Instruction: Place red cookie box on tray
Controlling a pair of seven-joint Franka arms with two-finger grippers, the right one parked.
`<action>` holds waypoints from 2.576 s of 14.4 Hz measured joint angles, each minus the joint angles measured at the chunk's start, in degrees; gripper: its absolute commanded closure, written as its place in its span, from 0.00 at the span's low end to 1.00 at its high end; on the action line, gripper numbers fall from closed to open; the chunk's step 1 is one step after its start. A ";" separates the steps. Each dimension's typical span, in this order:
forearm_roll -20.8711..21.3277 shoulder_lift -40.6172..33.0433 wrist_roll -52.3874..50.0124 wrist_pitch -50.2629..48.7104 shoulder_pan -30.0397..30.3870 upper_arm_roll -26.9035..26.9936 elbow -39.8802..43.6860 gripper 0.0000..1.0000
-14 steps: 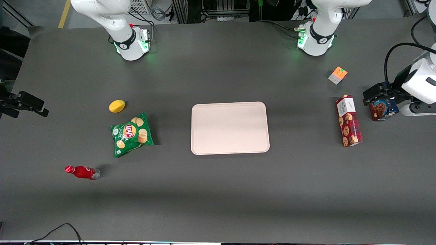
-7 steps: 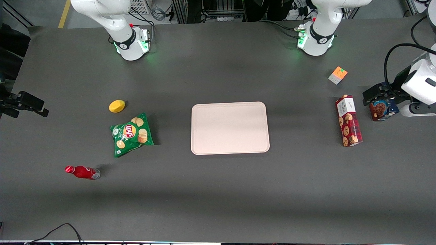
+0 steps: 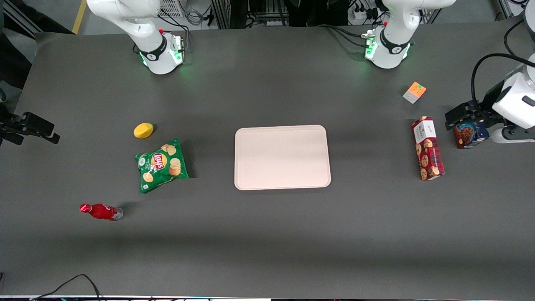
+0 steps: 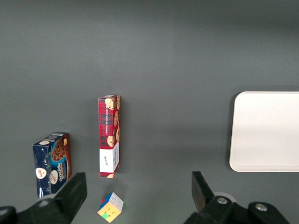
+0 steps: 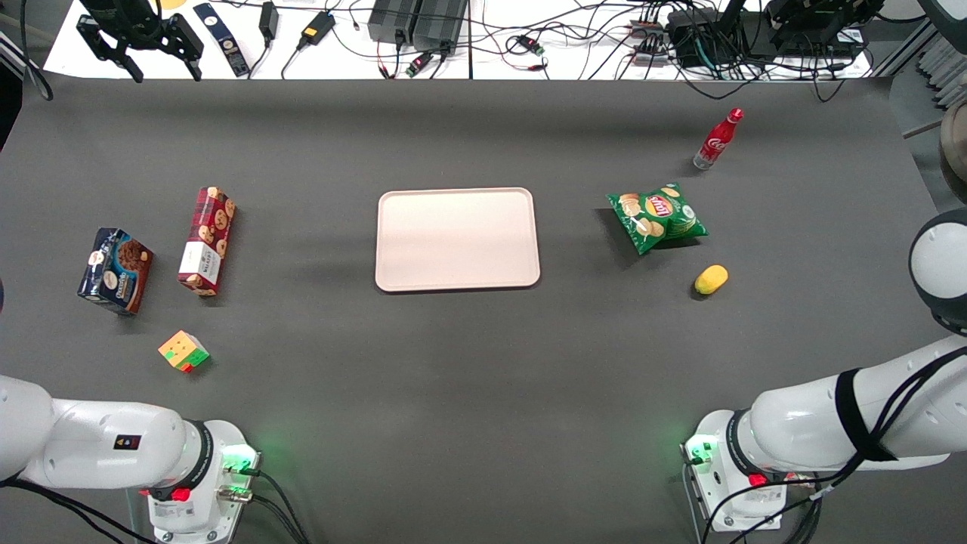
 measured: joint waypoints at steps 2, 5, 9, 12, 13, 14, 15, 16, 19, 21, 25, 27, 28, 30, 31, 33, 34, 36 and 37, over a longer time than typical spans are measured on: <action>0.09 0.02 0.02 -0.12 0.00 0.00 0.00 0.00; 0.24 0.37 0.44 -0.63 0.07 0.52 -0.10 0.00; 1.87 1.55 5.52 -0.47 1.31 1.79 -1.30 0.00; 2.21 2.26 9.40 5.51 1.86 4.47 -6.30 0.00; 2.22 2.42 10.40 8.33 1.97 5.30 -8.63 0.00; 2.22 2.51 10.96 11.23 2.05 5.87 -11.16 0.00; 2.21 2.55 11.29 14.41 2.12 6.19 -13.84 0.00; 2.21 2.54 11.33 17.78 2.13 6.41 -16.64 0.00; 2.21 2.27 11.36 29.41 2.14 7.29 -26.07 0.00; 2.21 2.34 12.67 38.50 2.14 7.53 -32.82 0.00; 2.21 5.70 16.74 50.87 2.45 8.32 -39.94 0.00; 2.19 8.04 20.57 53.96 3.30 8.58 -40.07 0.00; 2.18 8.99 21.93 55.14 3.86 8.75 -40.07 0.00; 1.77 10.47 23.00 56.36 4.57 8.90 -40.07 0.00; 0.66 11.15 23.13 56.70 4.64 8.91 -40.08 0.00; -1.11 12.34 23.30 56.79 4.64 8.88 -40.15 0.00; -1.58 12.68 23.30 56.78 4.64 8.87 -40.32 0.00; -2.33 12.85 23.31 56.63 4.64 8.86 -40.87 0.00; -2.63 12.85 23.31 56.63 4.64 8.86 -41.39 0.00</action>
